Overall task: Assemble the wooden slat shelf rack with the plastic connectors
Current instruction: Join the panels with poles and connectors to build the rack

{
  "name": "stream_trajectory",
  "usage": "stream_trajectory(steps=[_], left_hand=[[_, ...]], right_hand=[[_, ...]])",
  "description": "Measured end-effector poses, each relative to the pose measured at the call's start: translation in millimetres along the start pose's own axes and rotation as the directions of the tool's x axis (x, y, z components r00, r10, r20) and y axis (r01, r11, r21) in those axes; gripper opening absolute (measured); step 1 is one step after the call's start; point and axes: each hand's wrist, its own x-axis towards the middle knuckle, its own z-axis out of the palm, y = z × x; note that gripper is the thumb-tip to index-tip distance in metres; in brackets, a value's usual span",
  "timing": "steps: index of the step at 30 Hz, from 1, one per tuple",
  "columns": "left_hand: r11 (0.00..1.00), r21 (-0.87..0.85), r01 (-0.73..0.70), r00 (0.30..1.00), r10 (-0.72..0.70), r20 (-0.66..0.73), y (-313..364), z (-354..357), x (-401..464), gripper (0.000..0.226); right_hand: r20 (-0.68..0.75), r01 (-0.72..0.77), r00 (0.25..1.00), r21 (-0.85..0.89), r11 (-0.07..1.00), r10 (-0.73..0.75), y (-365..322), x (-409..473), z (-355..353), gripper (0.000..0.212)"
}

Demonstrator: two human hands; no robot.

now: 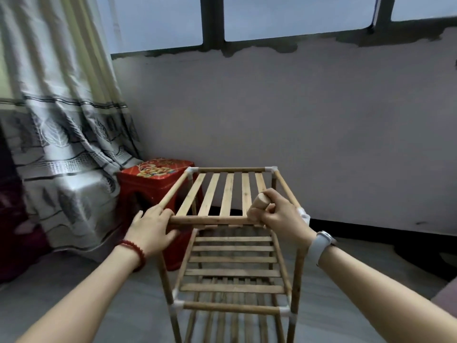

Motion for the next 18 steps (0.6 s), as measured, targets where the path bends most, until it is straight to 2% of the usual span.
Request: stream_trajectory(steps=[3, 6, 8, 11, 14, 15, 18], left_hand=[[0.998, -0.001, -0.067, 0.995, 0.067, -0.069, 18, -8, -11, 0.025], [0.967, -0.075, -0.245, 0.962, 0.233, -0.142, 42, -7, -22, 0.02], [0.92, -0.156, -0.358, 0.931, 0.34, -0.132, 59, -11, -30, 0.03], [0.826, -0.313, -0.469, 0.874, 0.484, -0.033, 92, -26, -39, 0.049], [0.759, -0.309, -0.574, 0.78, 0.621, 0.077, 128, -34, -41, 0.065], [0.746, -0.29, -0.6, 0.758, 0.645, 0.093, 141, -34, -41, 0.069], [0.746, -0.316, -0.586, 0.768, 0.636, 0.078, 183, -28, -30, 0.078]], right_hand=[[-0.108, 0.02, 0.994, 0.0, 1.0, -0.02, 9, 1, 0, 0.019], [-0.216, -0.002, 0.975, -0.215, 0.977, -0.045, 19, 0, -10, 0.013], [-0.284, -0.041, 0.959, -0.161, 0.986, -0.007, 28, 4, -20, 0.012], [-0.35, -0.087, 0.933, 0.016, 0.996, 0.087, 39, 10, -36, 0.024], [-0.352, -0.142, 0.923, 0.063, 0.988, 0.155, 45, 8, -48, 0.013], [-0.333, -0.143, 0.93, 0.06, 0.988, 0.155, 49, 7, -51, 0.004], [-0.279, -0.167, 0.947, 0.006, 0.986, 0.162, 47, 3, -65, 0.019]])
